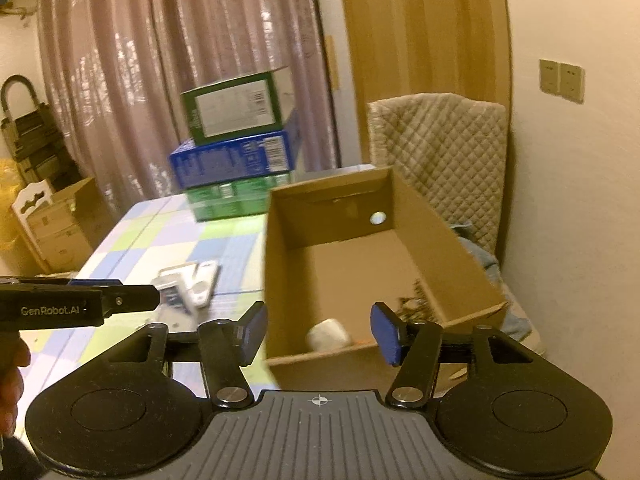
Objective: Organize rigid objects
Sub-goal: 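Move both grippers back over the remaining table objects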
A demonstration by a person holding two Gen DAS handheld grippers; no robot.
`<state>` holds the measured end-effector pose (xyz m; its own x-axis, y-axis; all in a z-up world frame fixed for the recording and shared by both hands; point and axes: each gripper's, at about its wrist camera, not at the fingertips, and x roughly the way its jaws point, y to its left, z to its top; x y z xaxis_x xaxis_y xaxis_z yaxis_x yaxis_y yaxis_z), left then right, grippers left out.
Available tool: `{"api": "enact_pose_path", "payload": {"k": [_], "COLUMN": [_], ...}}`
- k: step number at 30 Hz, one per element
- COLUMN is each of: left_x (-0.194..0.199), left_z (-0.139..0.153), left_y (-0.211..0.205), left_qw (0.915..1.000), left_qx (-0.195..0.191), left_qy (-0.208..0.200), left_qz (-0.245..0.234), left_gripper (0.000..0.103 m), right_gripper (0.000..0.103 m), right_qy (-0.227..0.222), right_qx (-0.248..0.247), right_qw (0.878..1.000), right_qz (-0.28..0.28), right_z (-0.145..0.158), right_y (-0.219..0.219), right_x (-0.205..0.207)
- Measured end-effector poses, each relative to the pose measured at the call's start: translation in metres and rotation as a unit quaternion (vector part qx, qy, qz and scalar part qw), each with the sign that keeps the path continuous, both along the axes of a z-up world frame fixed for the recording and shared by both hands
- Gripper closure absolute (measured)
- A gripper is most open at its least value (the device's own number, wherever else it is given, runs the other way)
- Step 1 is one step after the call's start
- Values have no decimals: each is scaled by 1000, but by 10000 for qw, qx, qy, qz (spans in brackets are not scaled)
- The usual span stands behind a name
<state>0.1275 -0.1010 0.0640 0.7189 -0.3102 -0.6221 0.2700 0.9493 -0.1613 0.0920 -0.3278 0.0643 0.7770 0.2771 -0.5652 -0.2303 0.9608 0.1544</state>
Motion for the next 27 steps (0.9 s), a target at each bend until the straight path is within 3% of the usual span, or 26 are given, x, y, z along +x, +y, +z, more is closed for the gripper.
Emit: {"api": "enact_pose_path", "payload": {"k": [16, 27], "left_x": [-55, -69], "left_z": [3, -10], "left_y": [77, 112], "left_qw": [9979, 9945], "left_qx": [187, 319], "left_qy": [-74, 42], "left_qz": [609, 999], "left_gripper": [44, 34], "right_gripper": [42, 41], "right_qy": [248, 394], "right_qx": [-129, -163], "right_qw": [9981, 9961], "right_qz": [555, 779], "right_z": [-12, -25], "right_y": [72, 91], "right_x": [-32, -37]}}
